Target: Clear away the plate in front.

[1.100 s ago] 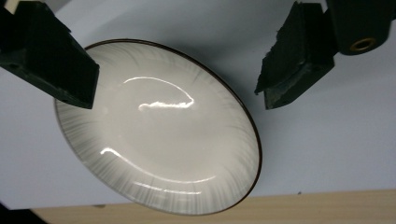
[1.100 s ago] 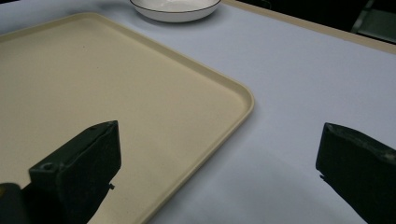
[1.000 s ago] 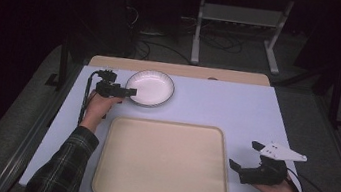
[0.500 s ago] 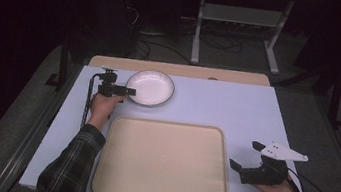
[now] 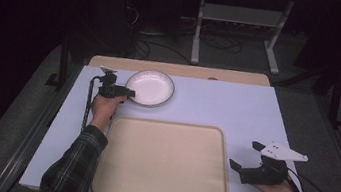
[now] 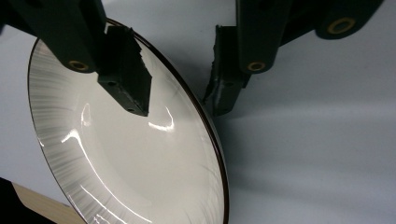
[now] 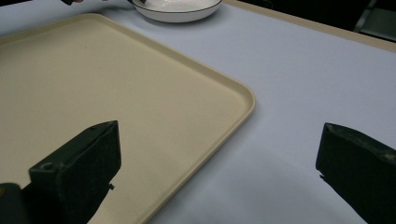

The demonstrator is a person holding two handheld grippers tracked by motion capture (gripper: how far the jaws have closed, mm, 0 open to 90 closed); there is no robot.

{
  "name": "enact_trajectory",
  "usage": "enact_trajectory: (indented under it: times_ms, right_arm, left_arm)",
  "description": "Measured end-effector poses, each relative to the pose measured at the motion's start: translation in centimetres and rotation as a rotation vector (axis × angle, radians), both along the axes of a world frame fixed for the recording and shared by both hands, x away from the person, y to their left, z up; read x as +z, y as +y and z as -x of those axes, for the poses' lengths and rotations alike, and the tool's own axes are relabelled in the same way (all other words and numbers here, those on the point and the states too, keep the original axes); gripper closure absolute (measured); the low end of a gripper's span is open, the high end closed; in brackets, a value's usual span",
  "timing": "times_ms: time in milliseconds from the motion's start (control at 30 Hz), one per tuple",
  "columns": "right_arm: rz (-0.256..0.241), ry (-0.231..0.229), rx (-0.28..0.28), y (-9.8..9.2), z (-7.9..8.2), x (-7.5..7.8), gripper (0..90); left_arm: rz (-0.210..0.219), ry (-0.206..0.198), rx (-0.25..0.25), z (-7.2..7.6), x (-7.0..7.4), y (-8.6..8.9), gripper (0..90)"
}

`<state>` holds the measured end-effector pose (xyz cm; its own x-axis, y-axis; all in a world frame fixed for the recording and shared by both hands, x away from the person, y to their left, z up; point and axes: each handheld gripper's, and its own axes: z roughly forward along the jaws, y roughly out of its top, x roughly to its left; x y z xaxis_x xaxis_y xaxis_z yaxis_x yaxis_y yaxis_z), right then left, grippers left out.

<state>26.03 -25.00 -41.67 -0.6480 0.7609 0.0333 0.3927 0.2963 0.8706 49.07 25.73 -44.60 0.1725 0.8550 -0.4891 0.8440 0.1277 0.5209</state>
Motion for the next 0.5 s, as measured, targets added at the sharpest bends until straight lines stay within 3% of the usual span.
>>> enact_trajectory:
  times_ms: [300, 500]
  right_arm:
    - [0.001, 0.002, 0.001, 0.04, -0.02, -0.06, 0.0]
    - [0.006, 0.002, 0.005, 0.1, -0.04, -0.11, 0.0]
  left_arm:
    - [0.033, 0.031, 0.022, -0.09, -0.2, -0.14, 66.4]
    - [0.029, 0.033, 0.024, -0.13, -0.22, -0.19, 67.4]
